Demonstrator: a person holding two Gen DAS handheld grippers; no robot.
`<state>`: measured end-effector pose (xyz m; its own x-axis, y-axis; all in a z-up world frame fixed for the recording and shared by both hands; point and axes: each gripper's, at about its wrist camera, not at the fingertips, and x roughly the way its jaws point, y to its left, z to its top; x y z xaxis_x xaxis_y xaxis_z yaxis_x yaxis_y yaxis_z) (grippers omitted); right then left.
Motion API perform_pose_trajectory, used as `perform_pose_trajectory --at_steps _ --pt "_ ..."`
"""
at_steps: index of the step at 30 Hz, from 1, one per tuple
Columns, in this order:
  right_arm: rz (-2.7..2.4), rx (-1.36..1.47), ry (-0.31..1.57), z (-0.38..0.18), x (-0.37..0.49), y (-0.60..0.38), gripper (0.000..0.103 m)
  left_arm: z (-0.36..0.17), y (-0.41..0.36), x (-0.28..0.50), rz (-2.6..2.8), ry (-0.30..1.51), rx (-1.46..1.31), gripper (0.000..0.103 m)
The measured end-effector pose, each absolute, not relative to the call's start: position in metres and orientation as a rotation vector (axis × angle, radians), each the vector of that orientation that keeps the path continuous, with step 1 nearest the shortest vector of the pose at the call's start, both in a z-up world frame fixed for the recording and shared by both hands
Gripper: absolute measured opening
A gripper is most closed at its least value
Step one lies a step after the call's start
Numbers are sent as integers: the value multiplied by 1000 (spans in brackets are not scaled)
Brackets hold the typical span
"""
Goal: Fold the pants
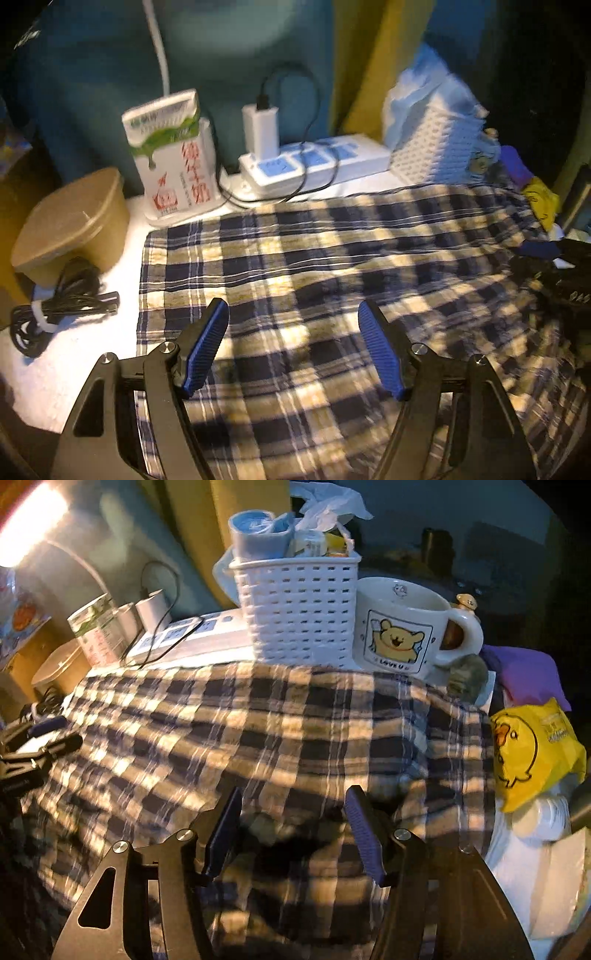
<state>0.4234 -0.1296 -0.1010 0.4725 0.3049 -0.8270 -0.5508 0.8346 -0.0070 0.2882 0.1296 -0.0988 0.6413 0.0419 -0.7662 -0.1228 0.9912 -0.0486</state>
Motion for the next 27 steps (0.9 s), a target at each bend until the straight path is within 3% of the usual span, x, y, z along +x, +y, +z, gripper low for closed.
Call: perform_pose_trajectory --at_steps 10,21,27 --pt "579 -342 966 -120 404 -133 69 -118 97 264 -18 992 -70 73" --pt "679 -313 896 -89 346 -151 69 -81 87 220 -17 883 -87 73" --pt "714 -394 908 -103 309 -144 69 -93 69 199 -68 908 -79 73"
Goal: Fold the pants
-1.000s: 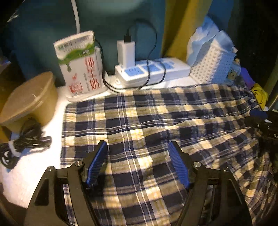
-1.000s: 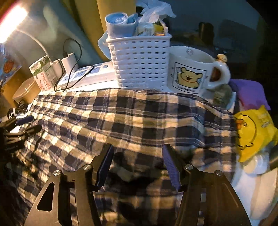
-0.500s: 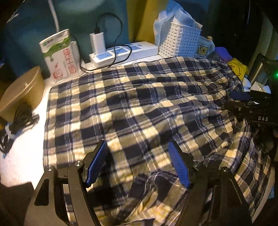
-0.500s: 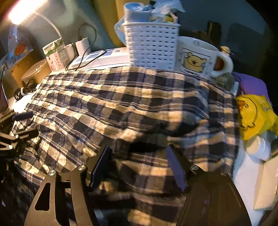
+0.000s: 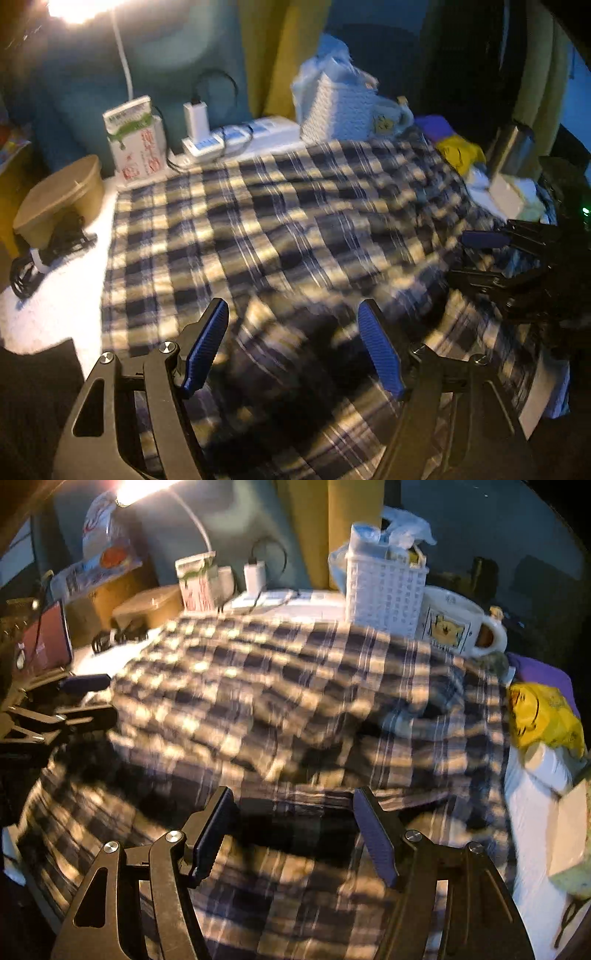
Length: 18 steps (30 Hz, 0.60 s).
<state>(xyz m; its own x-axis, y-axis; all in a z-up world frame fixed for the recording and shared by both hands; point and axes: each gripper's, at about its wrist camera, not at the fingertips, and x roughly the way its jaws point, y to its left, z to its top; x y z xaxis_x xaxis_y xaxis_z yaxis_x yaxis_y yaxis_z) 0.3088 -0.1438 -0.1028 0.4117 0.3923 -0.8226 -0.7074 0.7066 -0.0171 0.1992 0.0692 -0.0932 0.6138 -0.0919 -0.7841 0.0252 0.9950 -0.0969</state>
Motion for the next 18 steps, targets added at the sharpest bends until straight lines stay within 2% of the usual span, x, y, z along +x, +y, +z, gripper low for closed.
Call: perform_pose_trajectory --at_steps 6,18 --pt "643 -446 920 -124 305 -159 69 -123 68 188 -20 973 -82 73" --pt "549 -378 910 -118 276 -231 69 -108 75 113 28 910 -133 73"
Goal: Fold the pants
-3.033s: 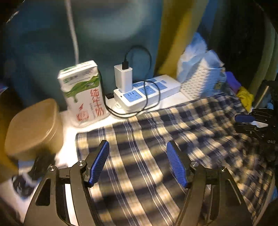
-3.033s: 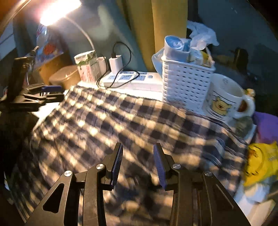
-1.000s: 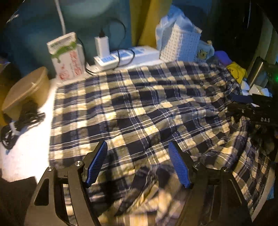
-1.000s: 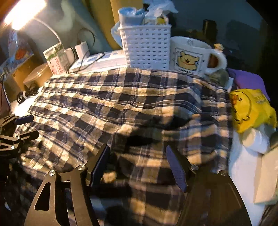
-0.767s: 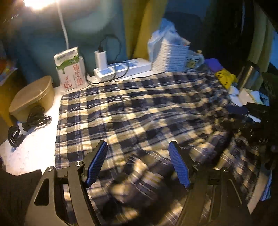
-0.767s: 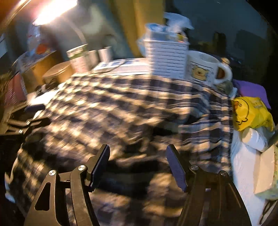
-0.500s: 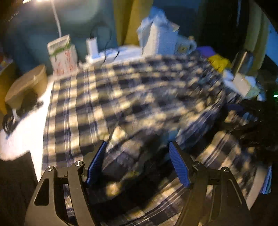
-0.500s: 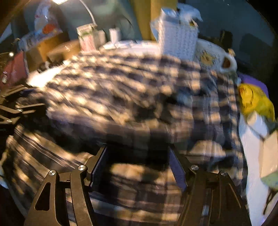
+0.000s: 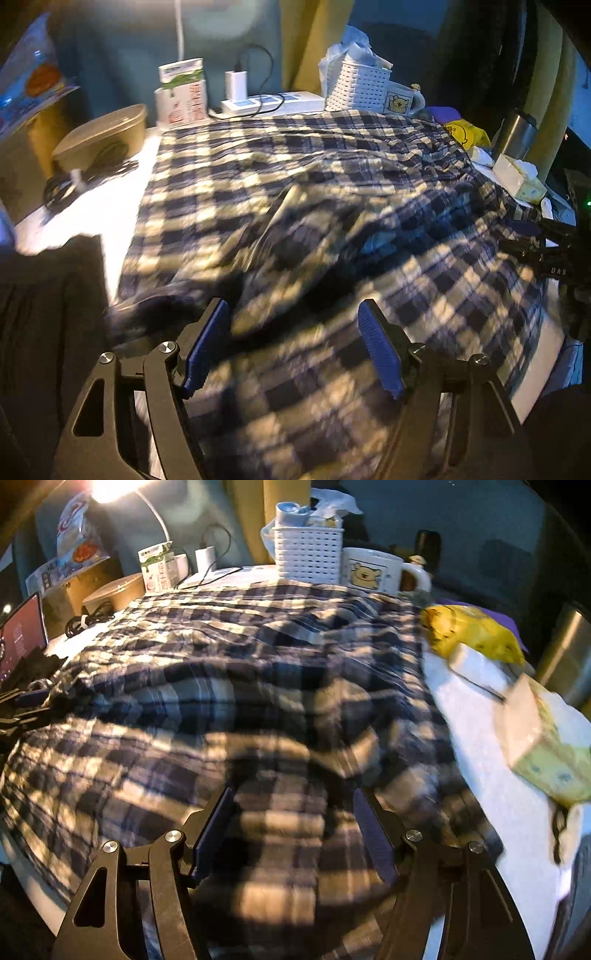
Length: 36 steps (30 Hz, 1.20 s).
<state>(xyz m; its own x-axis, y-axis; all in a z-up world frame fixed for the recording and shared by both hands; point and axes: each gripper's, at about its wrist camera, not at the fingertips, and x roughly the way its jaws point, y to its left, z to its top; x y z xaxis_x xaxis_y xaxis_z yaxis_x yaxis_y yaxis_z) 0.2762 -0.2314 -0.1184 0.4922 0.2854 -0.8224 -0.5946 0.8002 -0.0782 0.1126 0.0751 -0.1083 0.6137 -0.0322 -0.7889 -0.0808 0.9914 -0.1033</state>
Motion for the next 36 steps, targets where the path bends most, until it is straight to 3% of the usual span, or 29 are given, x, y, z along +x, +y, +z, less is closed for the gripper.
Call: perform_pose_trajectory --at_steps 18,22,36 --pt "429 -287 893 -103 221 -296 70 -102 62 14 38 906 -47 73" --pt "413 -279 871 -95 208 -305 71 -107 53 0 17 908 -47 84" --pt "349 -247 876 -94 205 -338 71 -125 36 -14 31 949 66 85"
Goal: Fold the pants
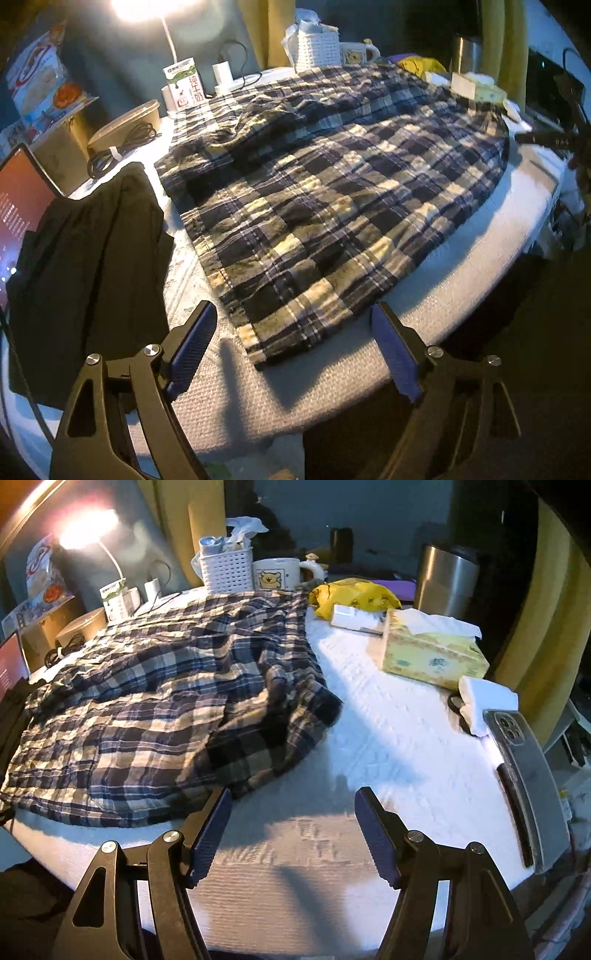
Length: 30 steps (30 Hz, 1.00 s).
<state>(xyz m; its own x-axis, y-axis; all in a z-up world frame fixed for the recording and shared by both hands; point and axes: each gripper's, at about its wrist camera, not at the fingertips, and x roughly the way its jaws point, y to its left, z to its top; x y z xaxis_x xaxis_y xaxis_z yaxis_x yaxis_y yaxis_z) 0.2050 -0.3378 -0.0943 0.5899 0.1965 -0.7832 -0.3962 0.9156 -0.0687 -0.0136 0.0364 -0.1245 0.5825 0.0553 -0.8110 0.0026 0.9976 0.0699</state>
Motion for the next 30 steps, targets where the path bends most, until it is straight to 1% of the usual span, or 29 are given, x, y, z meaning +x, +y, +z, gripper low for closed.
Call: perform_pose_trajectory --at_steps 2,6,7,8,9,10,11,13,15,16,22,27,30 --pt "342 -245 884 -97 207 -341 71 -125 41 -9 48 939 44 86" --pt "328 -252 880 -100 211 -341 71 -127 42 0 77 895 39 85" --pt "327 -262 875 -100 211 -341 71 -128 43 2 62 875 29 77" --pt "326 -278 868 -100 211 -339 71 -128 45 3 30 863 -12 61" --pt "326 -298 856 -101 211 -337 71 -127 46 5 33 851 -41 53" --pt "324 -315 846 -101 211 -335 71 -126 45 8 35 847 -33 27" --pt "322 -335 840 -102 212 -334 72 -125 41 10 23 848 -27 16" --pt "311 -388 822 -104 214 -333 77 -125 37 12 23 840 -18 13" --pt "313 -445 810 -106 219 -334 88 -123 43 12 14 837 -65 12" --pt "309 -474 810 -107 222 -335 90 -122 48 11 6 835 -101 12" --pt "269 -588 780 -101 237 -345 91 -102 65 4 6 779 -203 11" --pt "367 -754 686 -110 234 -317 91 -87 65 3 1 752 -187 11" --pt "424 -769 646 -110 236 -301 91 -80 64 1 -8 743 -178 11"
